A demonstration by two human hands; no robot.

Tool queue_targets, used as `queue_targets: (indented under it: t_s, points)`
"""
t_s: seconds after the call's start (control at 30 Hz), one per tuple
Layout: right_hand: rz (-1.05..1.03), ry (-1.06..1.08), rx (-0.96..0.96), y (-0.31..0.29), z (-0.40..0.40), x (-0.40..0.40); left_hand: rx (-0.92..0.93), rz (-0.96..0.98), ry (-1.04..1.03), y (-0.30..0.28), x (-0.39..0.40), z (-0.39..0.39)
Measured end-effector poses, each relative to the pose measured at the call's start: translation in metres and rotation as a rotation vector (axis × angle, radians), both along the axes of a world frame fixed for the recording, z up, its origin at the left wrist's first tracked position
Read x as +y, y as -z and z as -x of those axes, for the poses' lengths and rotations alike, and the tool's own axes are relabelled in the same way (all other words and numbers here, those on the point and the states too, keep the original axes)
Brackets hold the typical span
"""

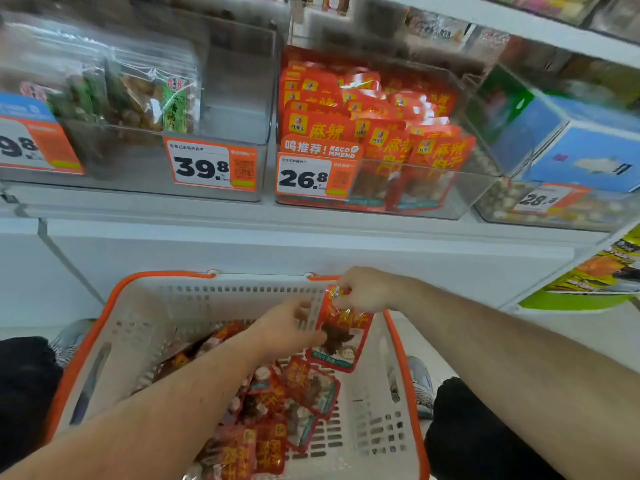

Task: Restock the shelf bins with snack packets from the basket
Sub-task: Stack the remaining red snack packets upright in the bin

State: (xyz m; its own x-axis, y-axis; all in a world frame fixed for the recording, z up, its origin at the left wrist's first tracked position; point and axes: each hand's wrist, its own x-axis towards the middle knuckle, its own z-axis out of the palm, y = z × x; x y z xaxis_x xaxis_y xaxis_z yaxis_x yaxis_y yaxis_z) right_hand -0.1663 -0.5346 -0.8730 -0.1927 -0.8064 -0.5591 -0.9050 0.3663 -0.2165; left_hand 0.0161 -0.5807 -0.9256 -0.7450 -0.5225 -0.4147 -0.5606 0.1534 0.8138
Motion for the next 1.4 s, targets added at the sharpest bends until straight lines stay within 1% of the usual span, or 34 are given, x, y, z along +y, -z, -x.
queue_targets:
  t_s: [0.07, 0.1, 0.17, 0.2, 0.27, 0.33, 0.4, 0.47, 0.53, 0.57, 0.6, 0.63, 0.67, 0.7, 0.77, 0.83, 0.9, 0.97, 1.03, 1.1, 1.2, 1.27, 1.4]
  points:
    - [0.059, 0.011, -0.052, -0.039, 0.001, 0.0, 0.117, -0.058, 0.025, -0.019, 0.003, 0.005]
    - [0.1, 0.028, -0.09, -0.057, 0.0, 0.001, 0.17, -0.041, 0.031, -0.028, 0.004, 0.008]
    - [0.184, 0.046, -0.129, -0.089, -0.001, 0.004, 0.252, 0.024, -0.036, -0.044, 0.005, 0.014]
    - [0.225, 0.043, -0.119, -0.103, -0.002, 0.005, 0.282, 0.045, -0.088, -0.05, 0.004, 0.017]
    - [0.324, 0.034, -0.042, -0.13, -0.003, 0.008, 0.333, 0.059, -0.164, -0.063, 0.001, 0.022]
    - [0.429, 0.027, 0.064, -0.153, -0.002, 0.014, 0.392, 0.091, -0.172, -0.08, -0.003, 0.029]
    - [0.513, 0.012, 0.086, -0.17, 0.0, 0.021, 0.469, 0.144, -0.183, -0.101, -0.007, 0.037]
    - [0.602, 0.001, 0.068, -0.183, 0.003, 0.029, 0.523, 0.277, -0.176, -0.126, -0.011, 0.048]
    - [0.746, 0.008, 0.107, -0.194, 0.01, 0.037, 0.546, 0.509, -0.174, -0.151, -0.018, 0.056]
    - [0.849, 0.013, 0.167, -0.197, 0.014, 0.04, 0.587, 0.691, -0.192, -0.162, -0.024, 0.059]
    - [0.984, 0.021, 0.251, -0.2, 0.019, 0.043, 0.609, 0.916, -0.22, -0.17, -0.033, 0.063]
    - [1.141, 0.026, 0.337, -0.201, 0.025, 0.045, 0.583, 1.137, -0.265, -0.176, -0.042, 0.067]
    - [1.299, 0.029, 0.419, -0.201, 0.032, 0.046, 0.514, 1.284, -0.315, -0.182, -0.05, 0.071]
    - [1.427, 0.03, 0.484, -0.201, 0.039, 0.047, 0.395, 1.341, -0.34, -0.189, -0.057, 0.074]
    - [1.546, 0.044, 0.574, -0.198, 0.057, 0.045, 0.109, 1.304, -0.319, -0.202, -0.069, 0.079]
    - [1.58, 0.065, 0.633, -0.191, 0.077, 0.041, -0.093, 1.248, -0.289, -0.206, -0.08, 0.086]
    - [1.585, 0.135, 0.656, -0.185, 0.094, 0.035, -0.172, 1.174, -0.283, -0.205, -0.085, 0.09]
    - [1.541, 0.267, 0.633, -0.18, 0.109, 0.026, -0.176, 1.11, -0.306, -0.2, -0.088, 0.092]
    - [1.417, 0.429, 0.586, -0.18, 0.123, 0.015, -0.151, 1.081, -0.332, -0.196, -0.089, 0.092]
    - [1.286, 0.538, 0.542, -0.182, 0.135, 0.001, -0.141, 1.062, -0.339, -0.194, -0.091, 0.093]
    - [1.225, 0.583, 0.472, -0.189, 0.147, -0.024, -0.133, 1.034, -0.363, -0.194, -0.091, 0.092]
    - [1.172, 0.595, 0.461, -0.192, 0.153, -0.04, -0.134, 1.019, -0.368, -0.195, -0.091, 0.092]
    - [1.023, 0.611, 0.539, -0.191, 0.169, -0.062, -0.202, 0.987, -0.353, -0.201, -0.092, 0.095]
